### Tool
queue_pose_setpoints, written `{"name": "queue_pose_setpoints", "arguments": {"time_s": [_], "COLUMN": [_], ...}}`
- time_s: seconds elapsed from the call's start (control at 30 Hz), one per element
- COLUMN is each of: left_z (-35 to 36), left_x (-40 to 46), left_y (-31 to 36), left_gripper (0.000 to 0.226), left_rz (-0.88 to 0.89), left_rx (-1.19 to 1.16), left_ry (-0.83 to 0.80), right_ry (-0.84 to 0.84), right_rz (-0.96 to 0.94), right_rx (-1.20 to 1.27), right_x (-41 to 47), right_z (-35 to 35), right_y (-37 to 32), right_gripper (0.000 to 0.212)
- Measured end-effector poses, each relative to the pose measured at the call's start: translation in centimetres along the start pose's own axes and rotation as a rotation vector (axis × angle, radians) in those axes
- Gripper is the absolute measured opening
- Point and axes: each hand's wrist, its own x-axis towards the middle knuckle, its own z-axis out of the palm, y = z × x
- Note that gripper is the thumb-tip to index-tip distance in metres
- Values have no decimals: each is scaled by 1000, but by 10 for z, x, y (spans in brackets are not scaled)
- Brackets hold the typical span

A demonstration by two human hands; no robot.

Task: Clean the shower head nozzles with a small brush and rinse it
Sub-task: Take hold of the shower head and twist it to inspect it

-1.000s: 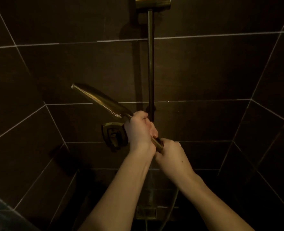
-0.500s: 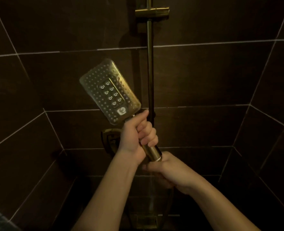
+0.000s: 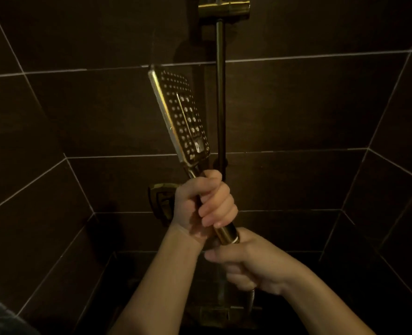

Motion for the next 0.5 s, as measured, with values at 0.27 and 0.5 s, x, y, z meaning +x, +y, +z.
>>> {"name": "queue_pose_setpoints", "arguments": {"time_s": [0.27,0.5], "left_z": [31,47], "left_x": [6,7], "left_y": [5,-28], "left_gripper": [38,16], "left_rz": [-42,230], "left_rx": [235,661], "left_ry": [182,868], "right_ry": [162,500], "right_rz": [-143,-327], "right_rx": [-168,-439], "right_x": [-6,4], "right_z": [9,-5], "right_y": [-10,0], "right_gripper": [12,10]}}
